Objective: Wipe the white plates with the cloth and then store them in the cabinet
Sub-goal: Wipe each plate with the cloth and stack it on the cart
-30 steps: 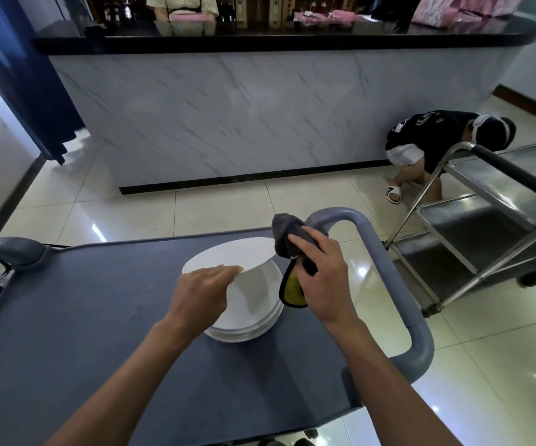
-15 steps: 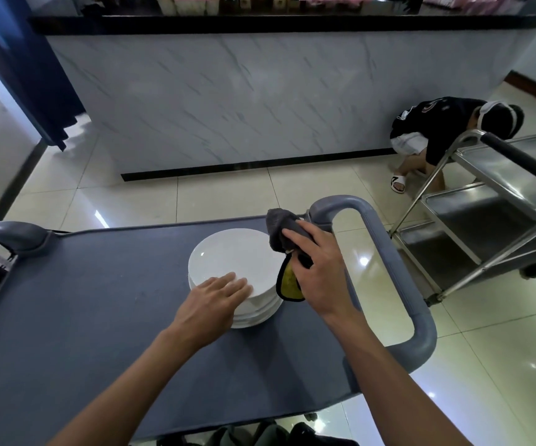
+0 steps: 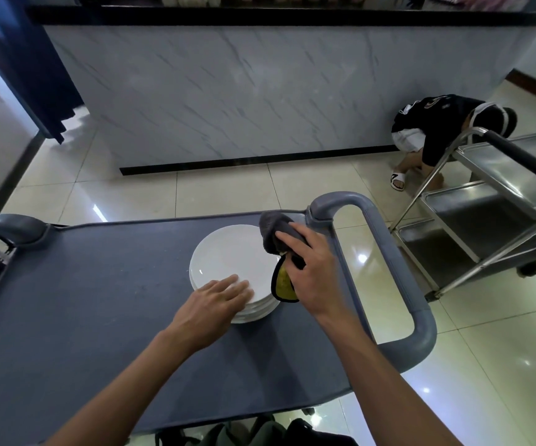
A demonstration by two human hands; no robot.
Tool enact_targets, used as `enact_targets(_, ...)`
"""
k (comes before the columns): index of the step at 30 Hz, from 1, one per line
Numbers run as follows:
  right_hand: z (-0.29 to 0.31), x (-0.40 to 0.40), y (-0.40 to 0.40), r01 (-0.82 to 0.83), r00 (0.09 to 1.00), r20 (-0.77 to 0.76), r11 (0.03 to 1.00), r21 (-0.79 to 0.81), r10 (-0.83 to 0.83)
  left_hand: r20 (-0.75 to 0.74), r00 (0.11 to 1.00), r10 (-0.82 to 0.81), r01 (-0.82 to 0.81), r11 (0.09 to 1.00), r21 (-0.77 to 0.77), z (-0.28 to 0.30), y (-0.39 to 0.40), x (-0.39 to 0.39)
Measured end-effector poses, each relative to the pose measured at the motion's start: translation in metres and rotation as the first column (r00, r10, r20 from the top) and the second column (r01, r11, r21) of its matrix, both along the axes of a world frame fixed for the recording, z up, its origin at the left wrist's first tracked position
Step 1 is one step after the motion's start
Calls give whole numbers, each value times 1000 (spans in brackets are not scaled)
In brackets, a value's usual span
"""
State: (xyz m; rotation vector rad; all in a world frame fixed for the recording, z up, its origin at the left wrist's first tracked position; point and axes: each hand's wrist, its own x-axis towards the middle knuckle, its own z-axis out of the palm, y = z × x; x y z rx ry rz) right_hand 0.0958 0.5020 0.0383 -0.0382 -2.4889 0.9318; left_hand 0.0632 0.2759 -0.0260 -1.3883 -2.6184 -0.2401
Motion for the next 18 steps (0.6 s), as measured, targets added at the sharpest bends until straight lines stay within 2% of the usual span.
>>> enact_targets(6, -1, -4, -12, -40, 999, -1, 999, 2, 40, 66, 997, -45, 33, 984, 173, -3, -5, -1)
enact_targets(8, 0, -6, -18, -53, 999, -10, 999, -1, 53, 119, 993, -13, -19, 964, 264, -2, -7, 1)
enact_targets(10, 1, -10, -26, -72, 997, -19, 997, -1, 72, 190, 979, 74, -138, 927, 348, 1, -10, 2)
enact_targets(14, 3, -19, -49, -124, 992, -6, 992, 13, 124, 378, 893, 246, -417, 769, 485, 4, -23, -1)
enact_targets(18, 4, -29, -85, -197, 980, 6, 980, 11, 197, 670, 700, 247, -682, 510, 524, 11, -42, -2)
